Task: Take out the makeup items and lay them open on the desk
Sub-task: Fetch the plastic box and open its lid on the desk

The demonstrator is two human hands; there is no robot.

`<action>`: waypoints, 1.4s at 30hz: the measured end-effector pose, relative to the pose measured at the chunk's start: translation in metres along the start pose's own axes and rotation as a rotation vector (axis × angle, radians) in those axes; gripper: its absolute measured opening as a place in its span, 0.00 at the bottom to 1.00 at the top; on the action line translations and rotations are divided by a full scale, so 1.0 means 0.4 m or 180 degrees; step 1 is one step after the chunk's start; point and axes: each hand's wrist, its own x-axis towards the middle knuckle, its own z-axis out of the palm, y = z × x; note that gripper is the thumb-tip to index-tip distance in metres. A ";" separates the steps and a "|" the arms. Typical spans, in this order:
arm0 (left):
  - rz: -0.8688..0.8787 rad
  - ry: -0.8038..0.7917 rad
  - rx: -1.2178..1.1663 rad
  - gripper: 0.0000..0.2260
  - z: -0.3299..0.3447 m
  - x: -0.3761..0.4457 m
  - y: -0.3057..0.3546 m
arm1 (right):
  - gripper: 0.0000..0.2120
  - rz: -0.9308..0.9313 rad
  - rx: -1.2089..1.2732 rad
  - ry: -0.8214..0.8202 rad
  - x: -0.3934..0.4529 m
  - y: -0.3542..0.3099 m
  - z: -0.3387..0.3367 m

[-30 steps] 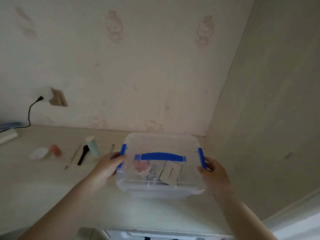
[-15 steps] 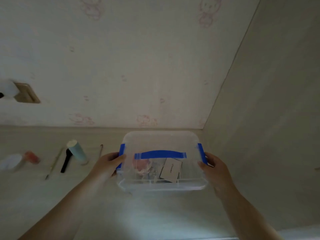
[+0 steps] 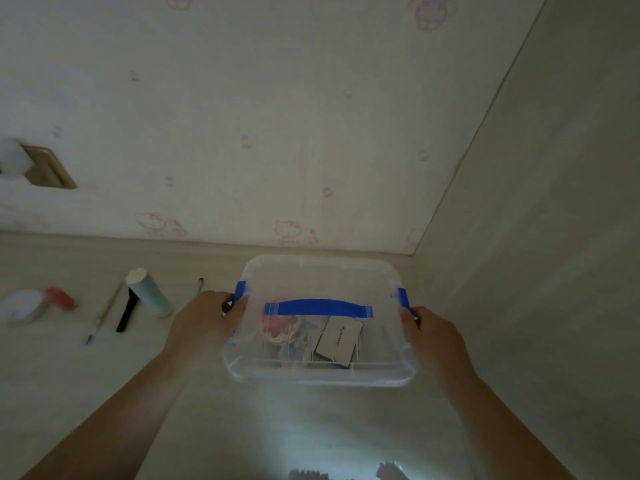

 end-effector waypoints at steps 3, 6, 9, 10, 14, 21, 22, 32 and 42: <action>0.0027 0.0103 0.0215 0.20 0.008 0.005 -0.011 | 0.20 -0.0108 -0.0572 -0.0027 0.011 -0.004 0.002; 0.0064 0.0072 0.0362 0.21 0.006 0.005 0.000 | 0.20 -0.0131 -0.0775 -0.0016 0.018 -0.011 -0.001; -0.0028 0.0044 0.0333 0.20 0.006 0.010 -0.005 | 0.17 0.0125 -0.0431 -0.0066 0.025 0.002 0.001; -0.0156 0.0009 0.0219 0.19 0.005 0.008 -0.010 | 0.15 0.0246 -0.0259 -0.0185 0.028 0.011 0.004; -0.0313 -0.0084 -0.0560 0.15 0.024 0.005 -0.044 | 0.18 0.0663 0.0991 -0.0611 0.028 0.046 0.022; -0.0598 -0.0181 -0.1345 0.17 0.040 -0.048 -0.005 | 0.12 0.0556 0.1405 -0.0477 0.010 0.049 0.025; -0.0588 -0.0102 -0.1360 0.14 0.040 -0.055 -0.005 | 0.14 0.0541 0.1412 -0.0440 0.008 0.054 0.025; 0.0018 -0.0260 -0.1779 0.33 0.030 -0.180 -0.036 | 0.30 -0.0775 0.1133 -0.0438 -0.095 0.080 0.009; 0.0288 -0.0407 -0.1624 0.46 0.020 -0.211 -0.015 | 0.41 -0.1028 0.1035 -0.0613 -0.130 0.072 0.024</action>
